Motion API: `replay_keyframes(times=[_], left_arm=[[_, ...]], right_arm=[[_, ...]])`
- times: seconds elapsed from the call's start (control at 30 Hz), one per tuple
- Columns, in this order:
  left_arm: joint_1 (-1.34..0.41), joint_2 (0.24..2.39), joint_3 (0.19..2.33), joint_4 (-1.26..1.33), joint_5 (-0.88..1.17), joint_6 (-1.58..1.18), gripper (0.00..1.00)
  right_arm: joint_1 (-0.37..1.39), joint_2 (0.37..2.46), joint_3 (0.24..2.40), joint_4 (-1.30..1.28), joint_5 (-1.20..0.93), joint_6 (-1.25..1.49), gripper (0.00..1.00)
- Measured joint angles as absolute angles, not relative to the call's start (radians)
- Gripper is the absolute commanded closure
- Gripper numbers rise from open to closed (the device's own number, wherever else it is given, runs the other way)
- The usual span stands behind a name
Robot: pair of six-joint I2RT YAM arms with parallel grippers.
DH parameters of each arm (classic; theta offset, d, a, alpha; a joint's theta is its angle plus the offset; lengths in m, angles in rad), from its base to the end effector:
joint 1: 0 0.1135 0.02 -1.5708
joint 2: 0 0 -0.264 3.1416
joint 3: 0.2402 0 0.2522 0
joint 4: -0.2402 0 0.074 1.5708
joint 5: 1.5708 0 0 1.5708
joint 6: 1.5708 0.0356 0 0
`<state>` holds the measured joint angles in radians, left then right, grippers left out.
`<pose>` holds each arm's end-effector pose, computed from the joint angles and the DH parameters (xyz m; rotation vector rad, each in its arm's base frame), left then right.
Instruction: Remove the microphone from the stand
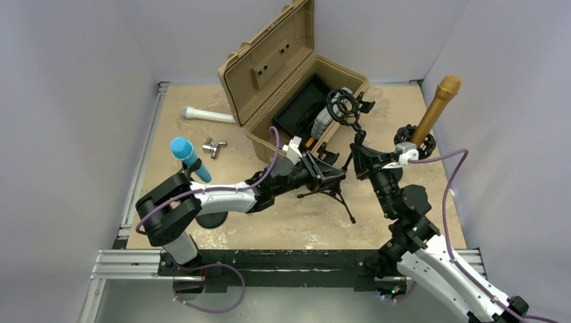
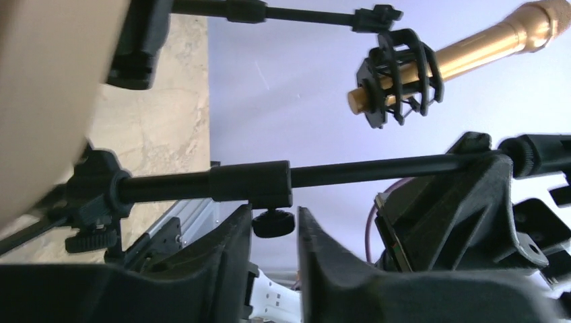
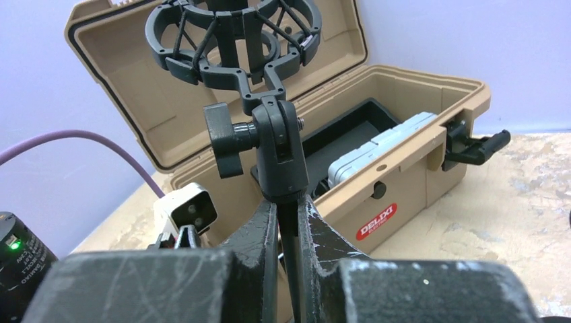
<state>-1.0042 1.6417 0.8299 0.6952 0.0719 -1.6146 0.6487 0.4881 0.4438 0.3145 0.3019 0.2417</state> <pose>0.1908 -0.3048 0.2277 -0.5804 2.0715 -1.8680 0.1166 0.0751 0.3152 -0.0082 1.3342 0.5611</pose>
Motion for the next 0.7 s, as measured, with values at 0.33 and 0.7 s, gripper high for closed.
replay_keyframes(times=[0.33, 0.7], left_arm=[[-0.994, 1.486, 0.825, 0.488, 0.118, -1.434, 0.35], [-0.989, 1.131, 0.802, 0.232, 0.122, -0.969, 0.28]], right_arm=[[0.660, 0.483, 0.431, 0.320, 0.263, 0.234, 1.00], [0.660, 0.473, 0.411, 0.330, 0.219, 0.201, 1.00]])
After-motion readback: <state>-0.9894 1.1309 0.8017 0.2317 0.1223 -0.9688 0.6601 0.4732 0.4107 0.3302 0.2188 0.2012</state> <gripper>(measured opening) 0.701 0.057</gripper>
